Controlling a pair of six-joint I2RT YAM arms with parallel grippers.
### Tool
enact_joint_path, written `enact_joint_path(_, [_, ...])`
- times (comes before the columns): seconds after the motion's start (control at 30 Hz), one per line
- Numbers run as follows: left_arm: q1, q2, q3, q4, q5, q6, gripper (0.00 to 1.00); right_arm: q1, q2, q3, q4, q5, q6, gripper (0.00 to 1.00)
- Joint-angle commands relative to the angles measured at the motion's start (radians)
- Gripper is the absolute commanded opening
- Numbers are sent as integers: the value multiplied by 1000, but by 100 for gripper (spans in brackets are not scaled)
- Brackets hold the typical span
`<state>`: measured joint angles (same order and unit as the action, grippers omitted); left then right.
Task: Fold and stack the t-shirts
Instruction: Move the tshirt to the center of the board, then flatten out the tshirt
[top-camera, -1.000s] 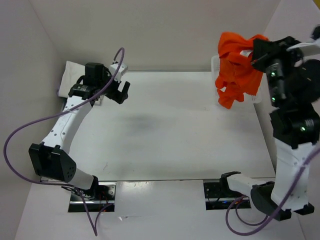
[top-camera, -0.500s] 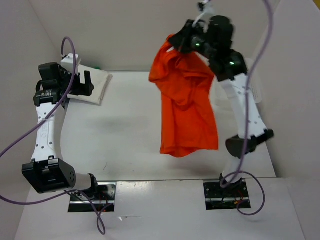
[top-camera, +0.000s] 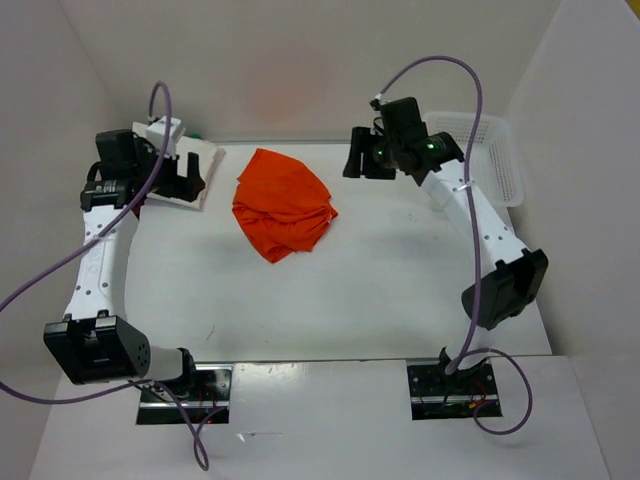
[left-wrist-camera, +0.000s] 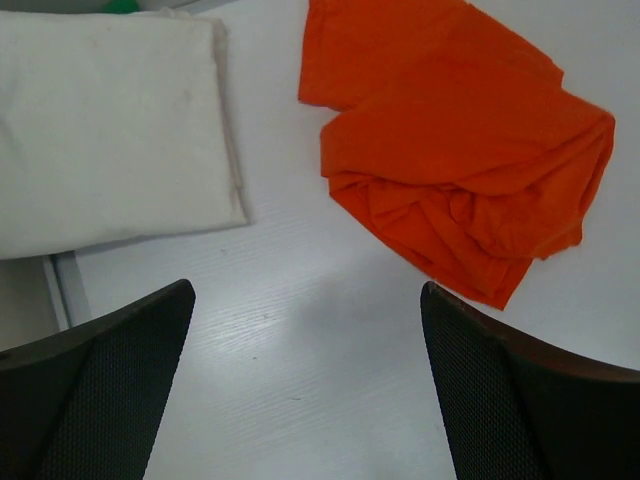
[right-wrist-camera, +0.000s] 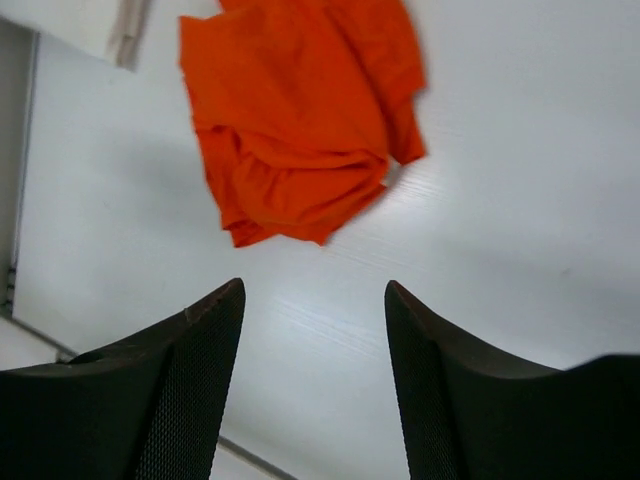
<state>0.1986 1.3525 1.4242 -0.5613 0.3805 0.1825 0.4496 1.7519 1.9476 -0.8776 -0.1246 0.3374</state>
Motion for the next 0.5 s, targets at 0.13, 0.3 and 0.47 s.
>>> enact_joint_path(0.13, [-237,77,-76,-69,-138,141,100,-40,-103,-259,196,22,55,64])
enact_joint_path(0.3, [-407,146,-171,-22,-169,141,100,32,112,-243,218,-27,101,68])
enact_joint_path(0.47, [-510,281,-232,101,-267,80,100,44,262,-240,302,-84,146,80])
